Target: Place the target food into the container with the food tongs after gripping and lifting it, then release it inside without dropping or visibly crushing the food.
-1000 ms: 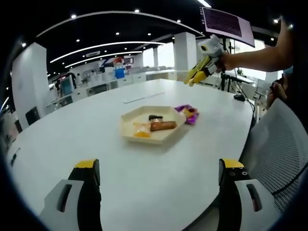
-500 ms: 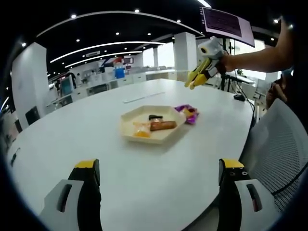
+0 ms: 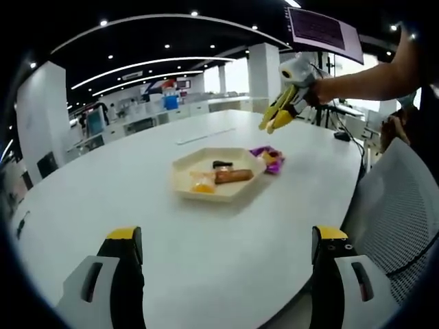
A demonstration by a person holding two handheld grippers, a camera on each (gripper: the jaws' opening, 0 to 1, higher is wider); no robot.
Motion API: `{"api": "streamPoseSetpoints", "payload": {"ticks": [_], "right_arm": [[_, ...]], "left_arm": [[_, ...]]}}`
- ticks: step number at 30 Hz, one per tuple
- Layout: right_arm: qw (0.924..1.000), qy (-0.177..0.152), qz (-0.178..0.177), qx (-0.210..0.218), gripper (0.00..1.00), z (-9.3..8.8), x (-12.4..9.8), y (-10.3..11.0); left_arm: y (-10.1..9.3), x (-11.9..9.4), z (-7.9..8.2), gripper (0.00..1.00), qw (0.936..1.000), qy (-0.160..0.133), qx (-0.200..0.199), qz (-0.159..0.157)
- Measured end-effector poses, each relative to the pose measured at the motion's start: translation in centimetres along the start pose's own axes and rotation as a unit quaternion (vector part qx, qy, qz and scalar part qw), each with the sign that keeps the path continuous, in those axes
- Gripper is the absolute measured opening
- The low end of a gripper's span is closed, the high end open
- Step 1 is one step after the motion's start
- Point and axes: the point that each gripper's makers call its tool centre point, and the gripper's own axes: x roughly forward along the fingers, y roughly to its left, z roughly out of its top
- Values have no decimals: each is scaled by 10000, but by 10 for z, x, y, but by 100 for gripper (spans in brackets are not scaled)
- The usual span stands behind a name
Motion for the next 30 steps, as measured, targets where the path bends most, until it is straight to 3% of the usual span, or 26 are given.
{"api": "streamPoseSetpoints", "payload": {"ticks": [10, 16, 30], "right_arm": [[9995, 177, 58, -266, 28, -10, 17, 6], [9980, 441, 157, -423, 28, -20, 29, 10], [9965, 648, 259, -462, 29, -30, 50, 8]], "left_arm": [[-1, 0, 0, 100, 10000, 10, 10, -1], [-2, 0, 0, 100, 10000, 13, 13, -39], [-2, 0, 0, 100, 10000, -13, -47, -41]]}}
